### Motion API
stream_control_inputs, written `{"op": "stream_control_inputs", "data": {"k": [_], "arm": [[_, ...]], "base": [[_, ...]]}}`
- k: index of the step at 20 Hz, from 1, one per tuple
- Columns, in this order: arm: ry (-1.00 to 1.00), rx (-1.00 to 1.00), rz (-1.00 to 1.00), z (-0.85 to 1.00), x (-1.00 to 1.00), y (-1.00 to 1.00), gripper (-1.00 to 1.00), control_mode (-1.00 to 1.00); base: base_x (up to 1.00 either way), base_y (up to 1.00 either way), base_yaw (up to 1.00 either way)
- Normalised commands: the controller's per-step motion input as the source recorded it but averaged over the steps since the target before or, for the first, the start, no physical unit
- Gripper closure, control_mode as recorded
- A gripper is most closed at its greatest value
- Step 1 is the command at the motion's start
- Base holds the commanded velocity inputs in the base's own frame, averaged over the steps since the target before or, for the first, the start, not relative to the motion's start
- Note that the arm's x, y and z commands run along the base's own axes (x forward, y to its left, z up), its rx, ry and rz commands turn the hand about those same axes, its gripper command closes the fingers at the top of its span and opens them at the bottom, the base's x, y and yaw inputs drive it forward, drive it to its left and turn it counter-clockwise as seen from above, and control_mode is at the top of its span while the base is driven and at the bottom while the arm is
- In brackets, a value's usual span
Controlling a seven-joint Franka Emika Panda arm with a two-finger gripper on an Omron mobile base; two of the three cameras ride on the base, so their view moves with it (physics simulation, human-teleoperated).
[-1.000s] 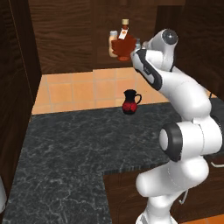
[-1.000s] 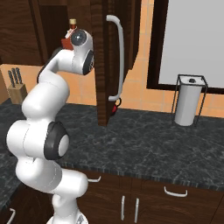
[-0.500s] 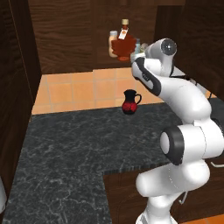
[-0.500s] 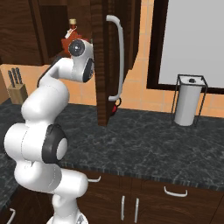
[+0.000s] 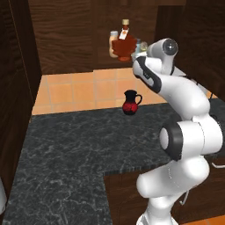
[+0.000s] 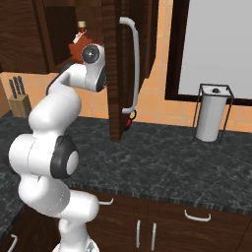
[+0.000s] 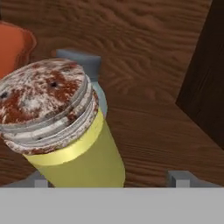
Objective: Put the shaker and condiment bottle from the counter next to their counterparts in the cabinet.
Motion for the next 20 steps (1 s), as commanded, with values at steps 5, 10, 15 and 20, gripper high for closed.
{"op": "stream_control_inputs", "data": {"k": [5, 10, 15, 20], "arm": [[0.0, 0.0, 0.0, 0.15, 0.24, -0.03, -1.0, -1.0], [-0.05, 0.0, 0.0, 0.1, -0.12, 0.0, -1.0, -1.0], [-0.16, 0.0, 0.0, 0.12, -0.67, 0.0, -1.0, -1.0], [-0.12, 0.0, 0.0, 0.07, -0.98, -0.02, -1.0, -1.0]], "base": [[0.0, 0.0, 0.0], [0.0, 0.0, 0.0], [0.0, 0.0, 0.0], [0.0, 0.0, 0.0]]}}
